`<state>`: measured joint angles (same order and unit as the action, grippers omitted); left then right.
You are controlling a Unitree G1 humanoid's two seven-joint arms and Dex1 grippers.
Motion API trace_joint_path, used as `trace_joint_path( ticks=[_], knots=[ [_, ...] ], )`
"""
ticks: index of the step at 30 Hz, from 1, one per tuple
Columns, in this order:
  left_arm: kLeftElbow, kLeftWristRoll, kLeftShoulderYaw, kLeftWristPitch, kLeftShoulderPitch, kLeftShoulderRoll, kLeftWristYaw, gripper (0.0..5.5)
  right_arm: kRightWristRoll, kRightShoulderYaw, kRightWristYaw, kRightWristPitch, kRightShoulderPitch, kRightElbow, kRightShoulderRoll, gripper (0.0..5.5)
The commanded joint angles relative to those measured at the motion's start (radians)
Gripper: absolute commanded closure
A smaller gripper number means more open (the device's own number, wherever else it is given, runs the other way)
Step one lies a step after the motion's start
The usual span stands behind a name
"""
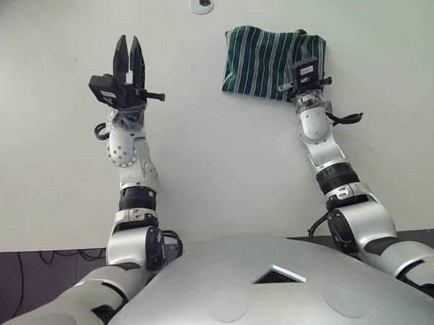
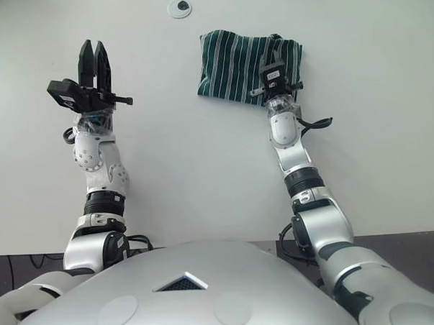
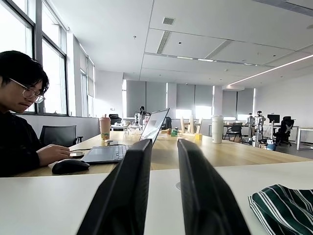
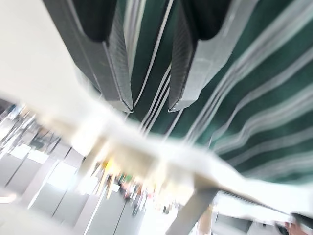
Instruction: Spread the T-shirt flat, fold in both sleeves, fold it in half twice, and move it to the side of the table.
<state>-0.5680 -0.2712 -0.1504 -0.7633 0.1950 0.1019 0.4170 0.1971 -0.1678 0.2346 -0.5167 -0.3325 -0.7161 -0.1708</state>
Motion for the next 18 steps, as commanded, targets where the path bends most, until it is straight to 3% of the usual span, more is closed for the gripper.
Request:
trace_joint_path(
  ticks=[1, 5, 9, 14, 18],
  knots=[
    [-0.008, 0.065, 0.013, -0.114, -0.009, 0.010, 0.003, 4.60, 0.061, 0.020, 0.073, -0.234, -0.015, 0.016, -0.020, 4.19],
    [-0.020, 0.156, 0.018, -0.231, -0.029, 0.015, -0.034, 4.60, 0.024, 0.050, 0.046, -0.391, 0.002, 0.024, -0.022, 4.19],
    [-0.041, 0.343, -0.014, -0.299, -0.038, 0.019, -0.182, 4.60, 0.002, 0.059, -0.019, -0.467, 0.035, 0.050, -0.023, 4.19],
    [-0.033, 0.368, -0.039, -0.234, -0.017, 0.001, -0.318, 4.60, -0.045, 0.074, -0.088, -0.480, 0.104, 0.126, -0.021, 4.19],
    [0.021, 0.552, -0.090, -0.164, -0.005, -0.031, -0.587, 4.60, -0.080, 0.087, -0.136, -0.460, 0.161, 0.192, -0.014, 4.19]
  ],
)
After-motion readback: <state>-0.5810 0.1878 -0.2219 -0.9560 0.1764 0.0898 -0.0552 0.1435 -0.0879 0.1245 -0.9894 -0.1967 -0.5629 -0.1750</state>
